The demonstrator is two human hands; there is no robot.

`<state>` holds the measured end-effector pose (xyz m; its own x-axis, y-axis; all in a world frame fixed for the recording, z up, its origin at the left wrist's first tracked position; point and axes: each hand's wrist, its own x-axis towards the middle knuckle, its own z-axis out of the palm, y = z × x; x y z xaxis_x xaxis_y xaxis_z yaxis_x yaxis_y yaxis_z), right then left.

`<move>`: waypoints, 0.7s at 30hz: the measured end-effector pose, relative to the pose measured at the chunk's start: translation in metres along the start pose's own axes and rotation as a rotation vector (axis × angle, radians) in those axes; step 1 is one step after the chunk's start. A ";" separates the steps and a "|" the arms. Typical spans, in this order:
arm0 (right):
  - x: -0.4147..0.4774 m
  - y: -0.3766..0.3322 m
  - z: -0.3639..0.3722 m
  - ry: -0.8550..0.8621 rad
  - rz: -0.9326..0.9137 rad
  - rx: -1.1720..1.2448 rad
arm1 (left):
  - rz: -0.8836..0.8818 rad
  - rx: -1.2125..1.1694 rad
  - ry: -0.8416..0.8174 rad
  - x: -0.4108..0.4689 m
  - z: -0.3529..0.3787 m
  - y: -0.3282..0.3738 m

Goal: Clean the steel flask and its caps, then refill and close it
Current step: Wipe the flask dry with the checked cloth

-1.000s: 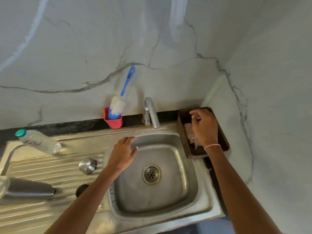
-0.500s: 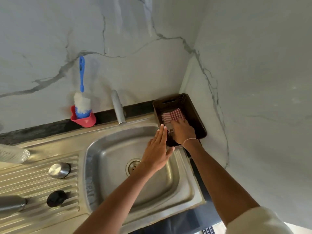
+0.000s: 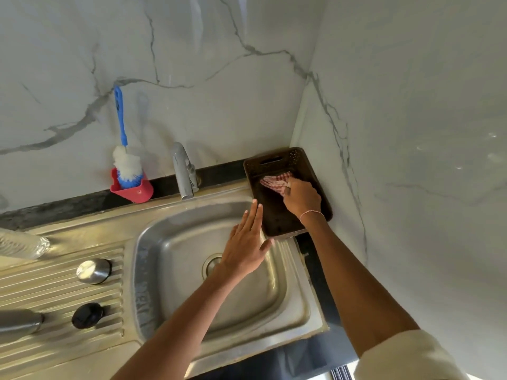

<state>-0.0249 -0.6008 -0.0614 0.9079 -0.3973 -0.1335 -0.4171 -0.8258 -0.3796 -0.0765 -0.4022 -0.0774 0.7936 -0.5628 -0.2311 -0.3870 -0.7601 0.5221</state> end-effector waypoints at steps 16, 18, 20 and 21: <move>-0.151 -0.032 -0.042 0.185 -0.588 0.533 | -0.243 -1.894 0.143 -0.055 -0.098 0.046; -0.167 -0.039 -0.034 0.136 -0.627 0.588 | -0.277 -1.936 0.191 -0.075 -0.100 0.044; -0.181 -0.054 -0.032 0.080 -0.638 0.651 | -0.313 -1.962 0.227 -0.096 -0.099 0.039; -0.188 -0.064 -0.031 0.050 -0.636 0.671 | -0.322 -1.968 0.246 -0.107 -0.099 0.035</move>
<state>-0.1706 -0.4854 0.0161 0.9488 0.0216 0.3152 0.2840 -0.4953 -0.8210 -0.1284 -0.3367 0.0473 0.8169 -0.3264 -0.4755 0.5650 0.6184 0.5462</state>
